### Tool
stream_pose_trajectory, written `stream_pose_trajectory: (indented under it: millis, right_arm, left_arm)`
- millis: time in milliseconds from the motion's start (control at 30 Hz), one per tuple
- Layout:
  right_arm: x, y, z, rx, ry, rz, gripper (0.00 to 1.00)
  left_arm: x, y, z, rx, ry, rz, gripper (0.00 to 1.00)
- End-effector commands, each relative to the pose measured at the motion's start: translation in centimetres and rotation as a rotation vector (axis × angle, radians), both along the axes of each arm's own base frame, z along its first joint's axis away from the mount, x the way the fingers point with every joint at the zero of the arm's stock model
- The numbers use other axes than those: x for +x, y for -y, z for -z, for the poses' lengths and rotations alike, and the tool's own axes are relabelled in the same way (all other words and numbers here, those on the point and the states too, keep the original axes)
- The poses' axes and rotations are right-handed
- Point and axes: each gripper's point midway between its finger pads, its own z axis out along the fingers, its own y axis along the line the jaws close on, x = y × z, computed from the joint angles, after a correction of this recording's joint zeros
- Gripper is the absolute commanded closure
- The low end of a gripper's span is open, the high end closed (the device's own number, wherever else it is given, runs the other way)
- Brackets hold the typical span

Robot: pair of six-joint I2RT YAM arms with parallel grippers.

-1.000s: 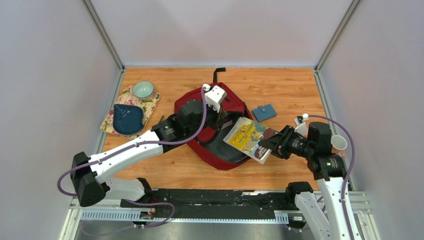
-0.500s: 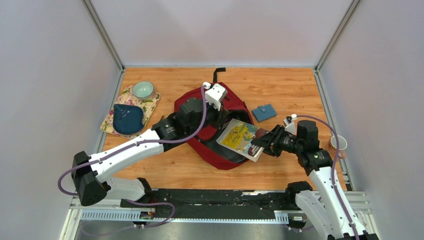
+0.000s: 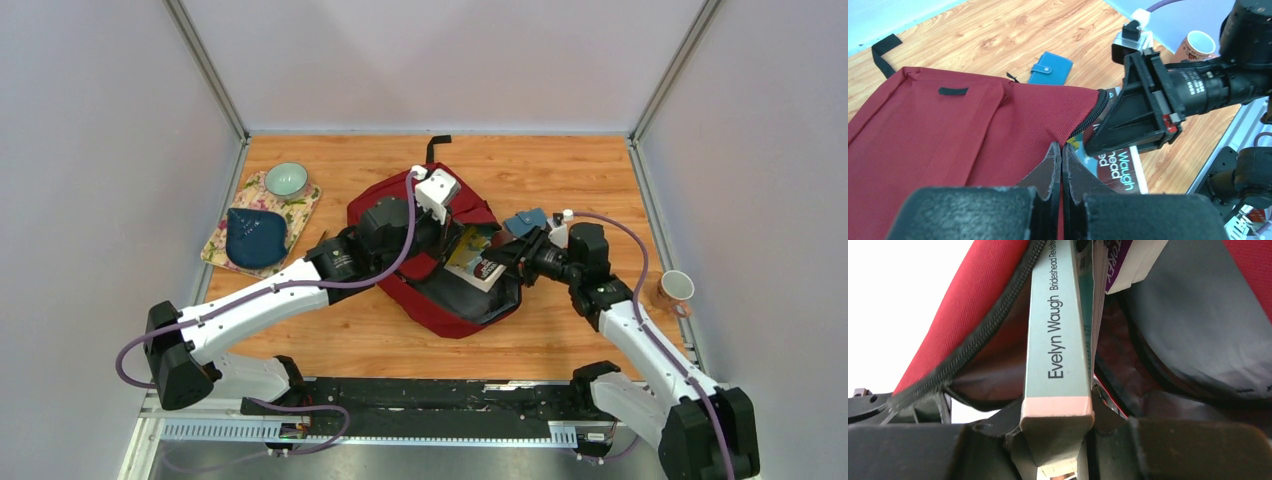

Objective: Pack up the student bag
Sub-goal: Place the book in the student bag.

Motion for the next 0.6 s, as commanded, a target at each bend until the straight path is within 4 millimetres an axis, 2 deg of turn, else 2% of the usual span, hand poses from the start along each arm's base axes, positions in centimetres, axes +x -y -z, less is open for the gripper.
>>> stream_pose_trajectory:
  millis: [0, 67, 100, 133, 233, 267, 333, 400, 433, 467, 533, 567]
  right_arm:
    - [2.4, -1.3, -3.9, 0.109, 0.167, 0.063, 1.0]
    - [2.3, -2.0, -4.3, 0.131, 0.209, 0.072, 1.0]
    - [3.0, -2.0, -4.1, 0.127, 0.209, 0.121, 1.0]
    - [2.6, -2.7, -3.9, 0.13, 0.216, 0.115, 1.0]
    - [3.4, -3.2, -3.0, 0.119, 0.217, 0.19, 1.0]
    - [3.9, -3.4, -2.2, 0.11, 0.198, 0.205, 1.0]
    - [4.4, -3.9, -2.3, 0.133, 0.212, 0.237, 1.0]
    - [5.4, -4.5, -0.8, 0.114, 0.176, 0.279, 1.0]
    - [6.0, -4.6, -1.5, 0.141, 0.2, 0.299, 1.0]
    - [6.7, -4.9, -0.3, 0.128, 0.178, 0.317, 1.0]
    - [7.7, -5.4, -0.6, 0.152, 0.19, 0.349, 1.0]
    - [8.7, -6.0, -0.2, 0.146, 0.172, 0.354, 1.0]
  left_arm:
    - [-0.7, 1.5, -5.2, -0.136, 0.06, 0.04, 1.0]
    - [-0.7, 1.6, -5.1, -0.136, 0.058, 0.04, 1.0]
    - [-0.7, 1.6, -5.0, -0.135, 0.057, 0.041, 1.0]
    - [-0.6, 1.6, -5.0, -0.135, 0.054, 0.038, 1.0]
    - [-0.6, 1.6, -4.8, -0.133, 0.05, 0.034, 1.0]
    - [-0.6, 1.6, -4.5, -0.13, 0.047, 0.03, 1.0]
    - [-0.5, 1.5, -4.5, -0.132, 0.042, 0.024, 1.0]
    - [-0.6, 1.4, -4.5, -0.136, 0.042, 0.02, 1.0]
    - [-0.6, 1.3, -4.4, -0.136, 0.04, 0.02, 1.0]
    - [-0.5, 1.2, -4.4, -0.135, 0.039, 0.012, 1.0]
    - [-0.5, 0.9, -4.1, -0.13, 0.034, 0.004, 1.0]
    - [-0.5, 0.9, -3.9, -0.126, 0.031, 0.001, 1.0]
